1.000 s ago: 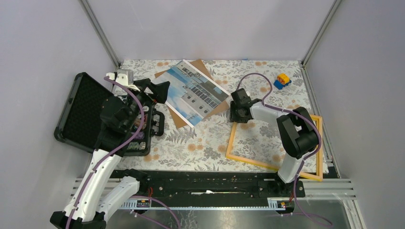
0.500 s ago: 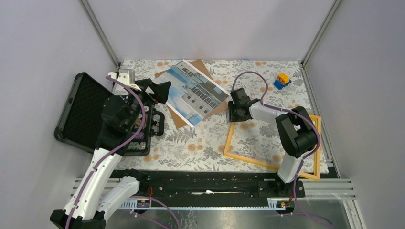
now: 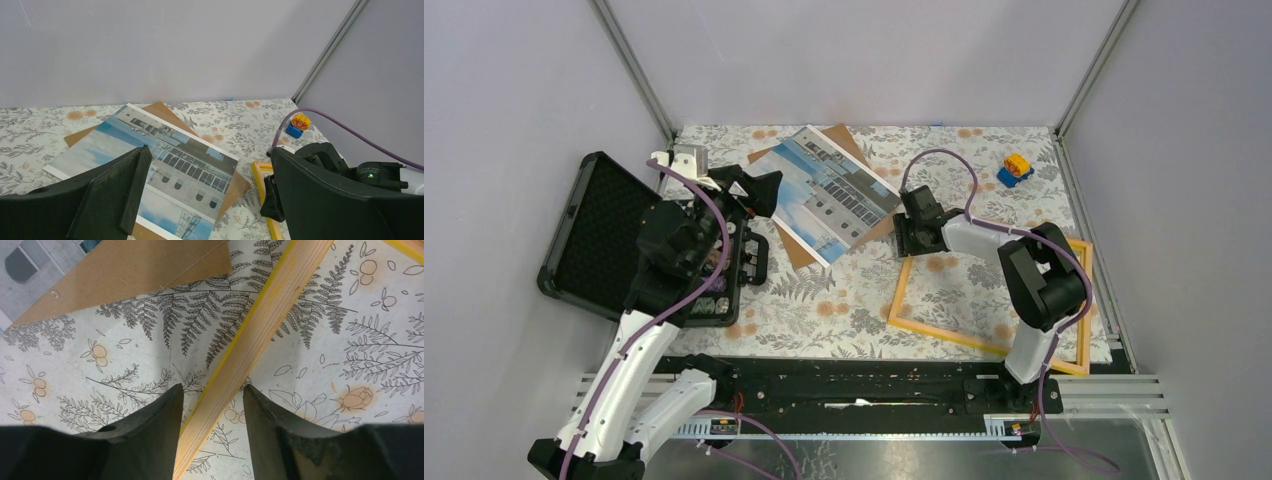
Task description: Put the photo into the frame
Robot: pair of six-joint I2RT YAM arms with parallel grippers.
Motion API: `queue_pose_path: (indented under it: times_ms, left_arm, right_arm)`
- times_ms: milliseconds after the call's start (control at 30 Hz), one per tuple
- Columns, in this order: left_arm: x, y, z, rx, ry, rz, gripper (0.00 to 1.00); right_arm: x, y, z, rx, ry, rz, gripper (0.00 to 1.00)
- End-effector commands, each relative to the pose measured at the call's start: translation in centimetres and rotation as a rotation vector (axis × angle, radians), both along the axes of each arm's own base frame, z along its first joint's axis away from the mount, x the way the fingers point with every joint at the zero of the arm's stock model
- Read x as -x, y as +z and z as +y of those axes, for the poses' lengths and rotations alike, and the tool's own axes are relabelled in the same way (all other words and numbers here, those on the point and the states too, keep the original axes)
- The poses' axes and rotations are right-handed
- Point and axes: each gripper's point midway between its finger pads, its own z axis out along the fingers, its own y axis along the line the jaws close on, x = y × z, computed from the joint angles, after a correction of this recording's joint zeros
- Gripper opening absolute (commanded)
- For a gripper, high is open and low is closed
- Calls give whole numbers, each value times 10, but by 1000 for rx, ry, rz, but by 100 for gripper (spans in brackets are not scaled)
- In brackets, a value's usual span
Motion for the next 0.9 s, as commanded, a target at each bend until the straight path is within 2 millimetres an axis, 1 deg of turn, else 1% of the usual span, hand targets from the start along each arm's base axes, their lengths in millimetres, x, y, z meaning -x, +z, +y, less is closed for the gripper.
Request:
queue_pose_path:
  times_ms: [0, 67, 200, 267, 300, 333, 433, 467, 500, 533, 567, 633, 767, 867]
  left_arm:
    - [0, 15, 1, 7, 11, -52, 99]
    - [-1, 13, 1, 4, 11, -48, 99]
    - [-1, 13, 0, 8, 7, -48, 99]
    - [0, 14, -1, 11, 0, -48, 99]
    - [0, 14, -2, 12, -3, -48, 99]
    - [0, 15, -2, 15, -7, -49, 99]
    - [1, 15, -2, 16, -5, -52, 99]
    - [0, 14, -1, 17, 0, -50, 99]
    - [0, 13, -2, 16, 2, -49, 99]
    - [0, 12, -2, 15, 2, -46, 99]
    - [0, 11, -4, 15, -2, -44, 99]
    - [-1, 10, -6, 16, -9, -41, 99]
    - [4, 13, -8, 27, -22, -51, 99]
    - [9, 18, -9, 32, -30, -64, 99]
  right_arm:
    - [0, 21, -1, 27, -66, -6, 58]
    - [5, 40, -6, 23, -95, -17, 65]
    - [13, 76, -19, 16, -150, -69, 76]
    - [14, 92, -18, -45, -213, -93, 78]
    - [16, 96, -11, -98, -241, -83, 79]
    - [14, 100, 2, -183, -263, -75, 80]
    - [15, 106, 56, -511, -253, -11, 80]
    - [17, 109, 72, -612, -247, 24, 80]
    - [14, 113, 85, -700, -243, 35, 80]
    - [14, 111, 94, -763, -238, 55, 80]
    - [12, 115, 104, -829, -224, 67, 80]
    - [7, 108, 113, -879, -233, 85, 81]
    - [2, 80, 119, -903, -303, 131, 82]
    - [-3, 66, 117, -935, -376, 137, 80]
